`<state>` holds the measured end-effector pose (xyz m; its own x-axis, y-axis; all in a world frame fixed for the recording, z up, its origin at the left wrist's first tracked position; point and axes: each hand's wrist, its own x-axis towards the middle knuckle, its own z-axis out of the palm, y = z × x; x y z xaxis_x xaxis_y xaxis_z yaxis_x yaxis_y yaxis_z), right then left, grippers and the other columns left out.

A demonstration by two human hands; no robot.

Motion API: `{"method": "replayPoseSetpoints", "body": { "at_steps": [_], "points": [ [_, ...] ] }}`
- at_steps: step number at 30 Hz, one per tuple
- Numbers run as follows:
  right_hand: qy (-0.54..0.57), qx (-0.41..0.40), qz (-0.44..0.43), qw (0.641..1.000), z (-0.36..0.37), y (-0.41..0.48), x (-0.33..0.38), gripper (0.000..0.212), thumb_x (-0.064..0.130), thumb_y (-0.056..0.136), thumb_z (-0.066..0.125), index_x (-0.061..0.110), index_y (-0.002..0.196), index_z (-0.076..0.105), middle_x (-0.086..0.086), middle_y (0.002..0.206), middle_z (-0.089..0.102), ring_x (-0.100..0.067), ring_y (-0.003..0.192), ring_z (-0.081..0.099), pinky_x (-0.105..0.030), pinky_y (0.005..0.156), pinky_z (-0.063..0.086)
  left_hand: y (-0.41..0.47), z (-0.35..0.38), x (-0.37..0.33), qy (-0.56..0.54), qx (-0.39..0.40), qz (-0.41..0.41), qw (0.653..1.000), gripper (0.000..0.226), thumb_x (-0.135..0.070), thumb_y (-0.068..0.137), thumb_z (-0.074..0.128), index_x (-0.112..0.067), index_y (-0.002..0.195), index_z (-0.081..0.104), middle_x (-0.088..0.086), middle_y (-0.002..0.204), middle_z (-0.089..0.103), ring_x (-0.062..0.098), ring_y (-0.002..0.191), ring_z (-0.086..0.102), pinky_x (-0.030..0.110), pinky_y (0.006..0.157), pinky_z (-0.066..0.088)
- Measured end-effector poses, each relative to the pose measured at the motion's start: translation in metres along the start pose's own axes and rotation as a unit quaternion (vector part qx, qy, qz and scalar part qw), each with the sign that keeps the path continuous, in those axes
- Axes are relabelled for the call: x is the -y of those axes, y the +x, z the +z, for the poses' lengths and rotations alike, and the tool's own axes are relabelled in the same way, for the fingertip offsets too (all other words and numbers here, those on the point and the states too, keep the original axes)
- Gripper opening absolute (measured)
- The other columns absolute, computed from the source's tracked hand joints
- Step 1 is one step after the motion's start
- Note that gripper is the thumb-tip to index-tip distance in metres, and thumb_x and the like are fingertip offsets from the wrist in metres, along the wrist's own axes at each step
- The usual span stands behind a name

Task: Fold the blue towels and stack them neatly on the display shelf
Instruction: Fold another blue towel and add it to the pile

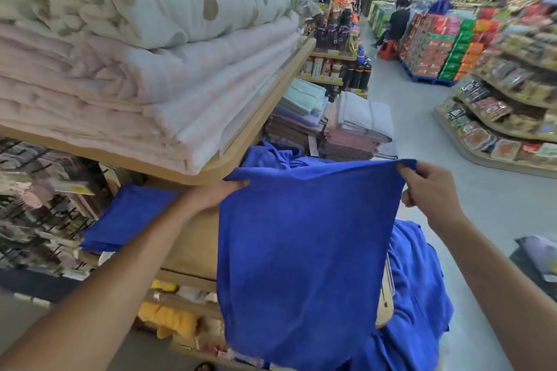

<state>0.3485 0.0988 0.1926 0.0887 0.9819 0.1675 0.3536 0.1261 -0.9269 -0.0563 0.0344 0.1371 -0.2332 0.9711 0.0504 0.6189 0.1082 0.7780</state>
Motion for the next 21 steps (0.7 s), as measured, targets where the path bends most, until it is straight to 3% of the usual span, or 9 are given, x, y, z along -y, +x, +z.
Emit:
{"method": "replayPoseSetpoints", "body": {
  "at_steps": [3,6,8,10,12,14,17,19,21],
  "points": [
    [0.017,-0.006,0.038,0.999,0.011,0.04,0.02,0.02,0.018,0.099,0.056,0.012,0.083,0.065,0.002,0.052,0.058,-0.016,0.042,0.062,-0.02,0.041,0.047,0.037,0.011,-0.012,-0.066,-0.02,-0.033,0.997,0.036,-0.026,0.101,0.06,0.003,0.123,0.063,0.027,0.125,0.064,0.039,0.118,0.06,0.05,0.107,0.044],
    [0.083,-0.005,0.059,0.995,0.028,0.084,0.037,0.021,0.016,0.103,0.045,0.019,0.091,0.062,-0.005,0.085,0.073,-0.012,0.063,0.07,-0.024,0.056,0.052,0.071,0.019,-0.03,-0.181,0.014,-0.132,0.974,0.047,-0.05,0.102,0.05,-0.005,0.108,0.063,0.009,0.088,0.068,0.02,0.075,0.065,0.028,0.069,0.055],
    [0.057,-0.022,0.019,0.998,0.043,0.105,0.038,0.024,0.016,0.104,0.044,0.02,0.092,0.064,-0.008,0.098,0.07,-0.013,0.076,0.068,-0.025,0.064,0.051,0.091,0.03,-0.047,-0.249,0.013,-0.119,0.961,0.038,-0.033,0.108,0.043,-0.003,0.124,0.06,0.002,0.095,0.066,0.012,0.071,0.063,0.017,0.06,0.053],
    [-0.043,-0.01,-0.026,0.999,0.056,0.118,0.029,0.017,0.02,0.101,0.051,0.013,0.108,0.065,-0.008,0.108,0.064,-0.02,0.091,0.063,-0.026,0.073,0.047,0.098,0.042,-0.056,-0.236,-0.001,-0.069,0.969,0.03,-0.017,0.104,0.046,-0.011,0.13,0.059,-0.001,0.102,0.064,0.013,0.077,0.062,0.021,0.069,0.052],
    [-0.158,0.055,-0.02,0.986,0.069,0.118,0.008,0.054,0.025,0.097,0.064,0.01,0.145,0.044,-0.01,0.132,0.056,-0.024,0.113,0.056,-0.027,0.083,0.045,0.094,0.054,-0.048,-0.193,0.038,-0.039,0.98,0.047,-0.015,0.099,0.057,-0.023,0.144,0.048,0.004,0.116,0.058,0.021,0.097,0.06,0.035,0.086,0.051],
    [-0.244,0.1,0.005,0.965,0.079,0.103,-0.02,0.091,0.027,0.093,0.07,0.011,0.161,0.012,-0.016,0.151,0.047,-0.032,0.128,0.054,-0.033,0.097,0.044,0.077,0.064,-0.027,-0.112,0.076,-0.044,0.99,0.06,-0.015,0.097,0.063,-0.022,0.151,0.037,0.004,0.124,0.051,0.022,0.108,0.059,0.038,0.089,0.052],
    [-0.263,0.116,0.003,0.958,0.094,0.054,-0.057,0.098,0.022,0.09,0.068,0.013,0.163,0.003,-0.017,0.143,0.051,-0.035,0.115,0.06,-0.042,0.098,0.049,0.035,0.067,0.008,-0.102,0.087,-0.044,0.99,0.012,-0.012,0.099,0.059,-0.017,0.11,0.062,0.005,0.096,0.064,0.013,0.066,0.066,0.025,0.055,0.049],
    [-0.248,0.134,-0.029,0.959,0.106,0.005,-0.079,0.086,0.024,0.091,0.067,0.019,0.161,0.017,-0.004,0.128,0.055,-0.026,0.097,0.062,-0.044,0.089,0.053,-0.005,0.059,0.036,-0.172,0.167,-0.102,0.965,0.017,-0.017,0.101,0.058,-0.015,0.086,0.066,0.006,0.08,0.066,0.012,0.054,0.066,0.022,0.046,0.048],
    [-0.267,0.181,-0.075,0.944,0.116,-0.046,-0.099,0.067,0.031,0.09,0.065,0.03,0.15,0.034,0.012,0.107,0.055,-0.014,0.079,0.058,-0.04,0.073,0.052,-0.05,0.044,0.062,-0.239,0.32,-0.183,0.898,0.029,-0.03,0.101,0.059,-0.011,0.084,0.072,0.01,0.08,0.07,0.018,0.063,0.07,0.024,0.054,0.053]
  ]
}}
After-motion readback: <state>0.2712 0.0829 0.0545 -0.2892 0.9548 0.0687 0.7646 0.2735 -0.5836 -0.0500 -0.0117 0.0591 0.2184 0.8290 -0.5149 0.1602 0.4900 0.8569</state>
